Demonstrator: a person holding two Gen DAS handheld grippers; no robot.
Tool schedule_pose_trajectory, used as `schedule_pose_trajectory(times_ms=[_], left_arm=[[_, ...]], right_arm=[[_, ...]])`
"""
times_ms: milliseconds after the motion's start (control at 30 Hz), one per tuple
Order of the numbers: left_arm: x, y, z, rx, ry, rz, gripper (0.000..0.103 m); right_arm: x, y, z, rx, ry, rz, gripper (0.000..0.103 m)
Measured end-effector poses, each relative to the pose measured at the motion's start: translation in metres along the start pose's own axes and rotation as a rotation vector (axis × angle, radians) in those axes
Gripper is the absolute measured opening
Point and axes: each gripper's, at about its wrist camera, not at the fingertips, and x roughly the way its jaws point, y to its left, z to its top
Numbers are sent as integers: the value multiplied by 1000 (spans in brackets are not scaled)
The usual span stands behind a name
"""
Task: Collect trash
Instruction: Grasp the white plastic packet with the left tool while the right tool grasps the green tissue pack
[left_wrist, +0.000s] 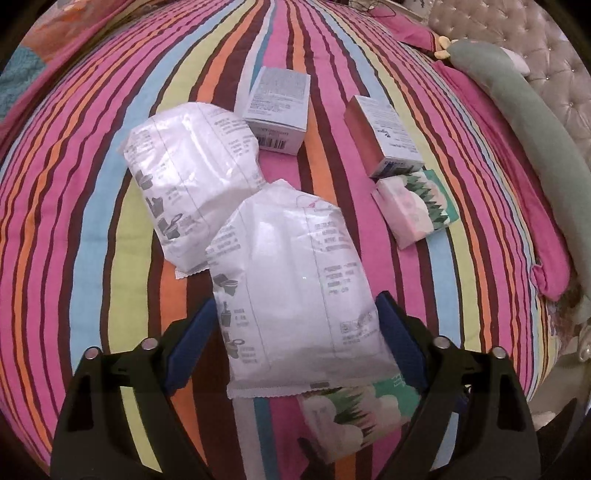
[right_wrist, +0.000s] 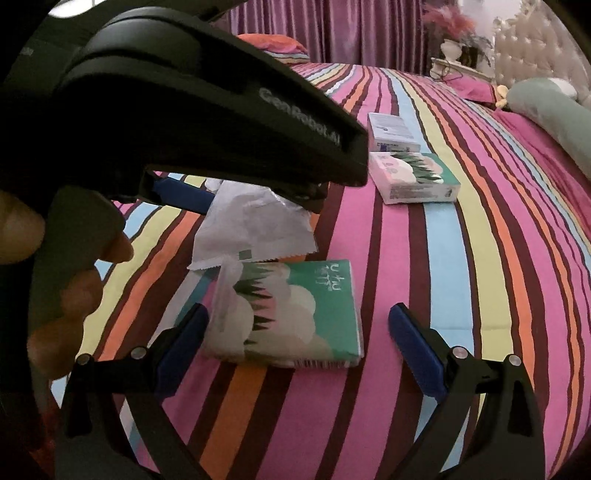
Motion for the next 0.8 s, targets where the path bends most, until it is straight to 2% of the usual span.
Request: schedule_pose_trajectory(times_ms=[100, 233, 267, 567, 800], left_arm=[[0, 1, -3, 12, -8, -9, 74], [-5, 7, -9, 0, -20, -40, 72], [-6, 9, -10, -6, -22, -47, 71], [-20, 18, -29, -2, -70, -57, 71], [-35, 17, -41, -4, -92, -55, 71]], right_arm=[[2, 1, 1, -7, 11, -2, 92], [1, 2, 1, -10, 8, -10, 69], [-1, 1, 0, -12, 8, -12, 68], [-18, -15, -11, 71, 5, -13, 68], [-32, -33, -18, 127, 2, -48, 68]])
